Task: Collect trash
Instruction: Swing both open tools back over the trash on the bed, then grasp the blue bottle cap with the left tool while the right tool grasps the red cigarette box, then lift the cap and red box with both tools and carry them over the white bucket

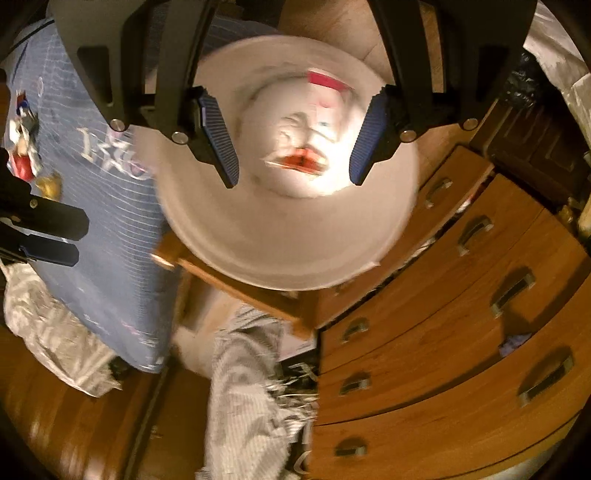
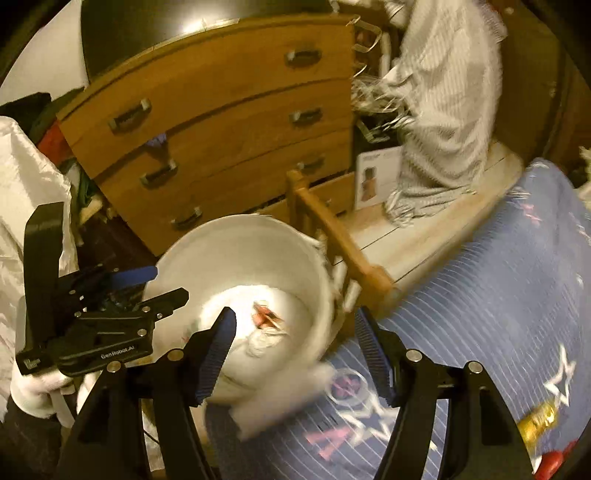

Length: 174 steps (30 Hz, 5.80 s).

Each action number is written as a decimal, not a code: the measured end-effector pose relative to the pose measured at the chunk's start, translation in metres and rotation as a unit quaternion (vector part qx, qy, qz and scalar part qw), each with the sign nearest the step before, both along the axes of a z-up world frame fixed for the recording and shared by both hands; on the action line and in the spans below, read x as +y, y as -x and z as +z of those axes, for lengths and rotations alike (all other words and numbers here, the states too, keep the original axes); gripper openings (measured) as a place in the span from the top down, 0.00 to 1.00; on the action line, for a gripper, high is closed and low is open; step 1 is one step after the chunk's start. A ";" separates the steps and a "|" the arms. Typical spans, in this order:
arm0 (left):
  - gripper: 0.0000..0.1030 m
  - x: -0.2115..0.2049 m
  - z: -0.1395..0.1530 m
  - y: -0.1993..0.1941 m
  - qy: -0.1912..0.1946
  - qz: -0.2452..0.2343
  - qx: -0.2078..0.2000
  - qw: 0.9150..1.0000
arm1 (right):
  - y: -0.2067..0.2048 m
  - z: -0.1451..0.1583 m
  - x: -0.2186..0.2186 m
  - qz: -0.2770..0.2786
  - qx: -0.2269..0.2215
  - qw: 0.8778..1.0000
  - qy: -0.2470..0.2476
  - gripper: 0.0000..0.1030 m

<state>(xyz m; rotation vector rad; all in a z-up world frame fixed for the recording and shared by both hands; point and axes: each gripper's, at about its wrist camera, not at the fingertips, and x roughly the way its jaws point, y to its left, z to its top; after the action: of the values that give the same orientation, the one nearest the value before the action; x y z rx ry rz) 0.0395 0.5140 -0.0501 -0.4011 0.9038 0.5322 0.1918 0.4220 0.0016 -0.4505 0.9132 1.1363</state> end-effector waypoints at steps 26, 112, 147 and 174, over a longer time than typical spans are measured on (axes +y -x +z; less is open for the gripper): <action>0.40 -0.337 -0.075 -0.128 0.068 -0.320 0.019 0.945 | -0.053 -0.126 -0.650 -0.433 -0.051 0.898 -0.055 0.26; 0.63 -0.492 0.004 -0.088 -0.132 -0.306 -0.206 0.920 | 0.074 -0.082 -0.634 -0.449 -0.262 0.844 -0.130 0.42; 0.63 -0.462 0.056 -0.042 -0.166 -0.243 -0.271 0.916 | 0.119 -0.004 -0.634 -0.422 -0.305 0.834 -0.181 0.42; 0.63 -0.185 0.097 0.018 -0.189 -0.010 -0.197 0.962 | 0.074 0.077 -0.278 -0.190 -0.241 0.928 -0.212 0.42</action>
<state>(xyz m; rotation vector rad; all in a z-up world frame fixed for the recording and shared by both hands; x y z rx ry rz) 0.0218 0.3292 0.0470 -0.1400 0.4077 0.5680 0.1179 0.1439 0.0786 -0.1679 0.2875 0.7802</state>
